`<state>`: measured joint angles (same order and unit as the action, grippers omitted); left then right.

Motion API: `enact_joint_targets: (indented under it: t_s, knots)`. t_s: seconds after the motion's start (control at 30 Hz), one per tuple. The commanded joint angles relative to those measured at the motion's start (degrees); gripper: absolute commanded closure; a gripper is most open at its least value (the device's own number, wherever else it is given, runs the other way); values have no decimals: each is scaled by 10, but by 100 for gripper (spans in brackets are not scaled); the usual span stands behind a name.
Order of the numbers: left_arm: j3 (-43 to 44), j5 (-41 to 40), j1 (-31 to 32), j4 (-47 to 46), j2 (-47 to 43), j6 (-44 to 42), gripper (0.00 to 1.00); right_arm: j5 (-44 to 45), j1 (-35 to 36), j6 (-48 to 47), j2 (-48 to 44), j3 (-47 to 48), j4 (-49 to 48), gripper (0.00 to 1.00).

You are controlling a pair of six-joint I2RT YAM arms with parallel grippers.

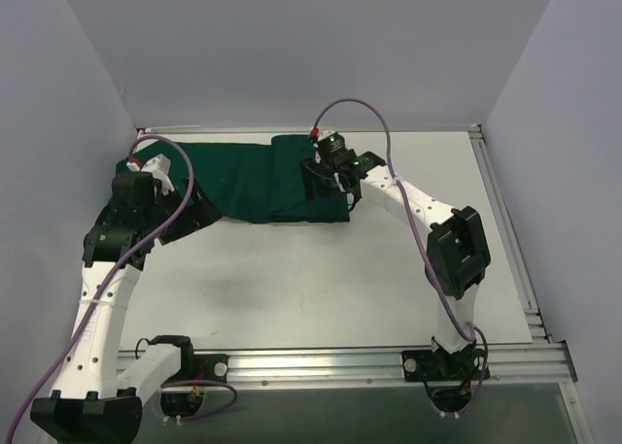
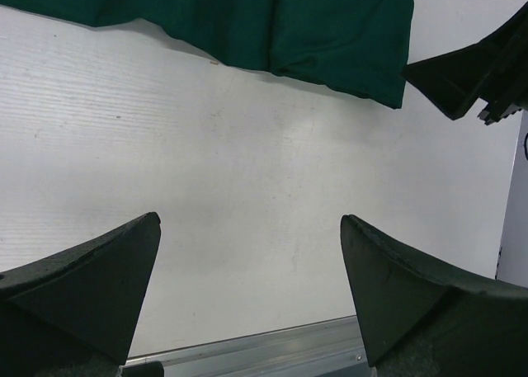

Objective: Open and lay out the surgical kit
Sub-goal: Open the surgical kit at the center of the board.

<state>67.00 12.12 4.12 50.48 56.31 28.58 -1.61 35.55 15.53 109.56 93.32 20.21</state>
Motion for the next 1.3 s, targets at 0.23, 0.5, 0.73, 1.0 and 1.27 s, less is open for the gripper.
enact_joint_targets:
  t_s: [0.23,0.5,0.73,1.0,1.27]
  knots:
    - [-17,41,-3,-44,20,34,0,-115,-130,43,-15,-60,-6,39]
    - [-21,-8,-3,-7,53,67,10,14,-14,-78,-27,2,15,35]
    - [-28,-49,-3,42,49,111,15,75,70,-127,35,81,23,34]
    - [-42,-43,-2,57,25,107,17,121,125,-148,121,179,56,38]
    - [-35,-43,-3,53,38,89,18,145,134,-145,154,220,99,39]
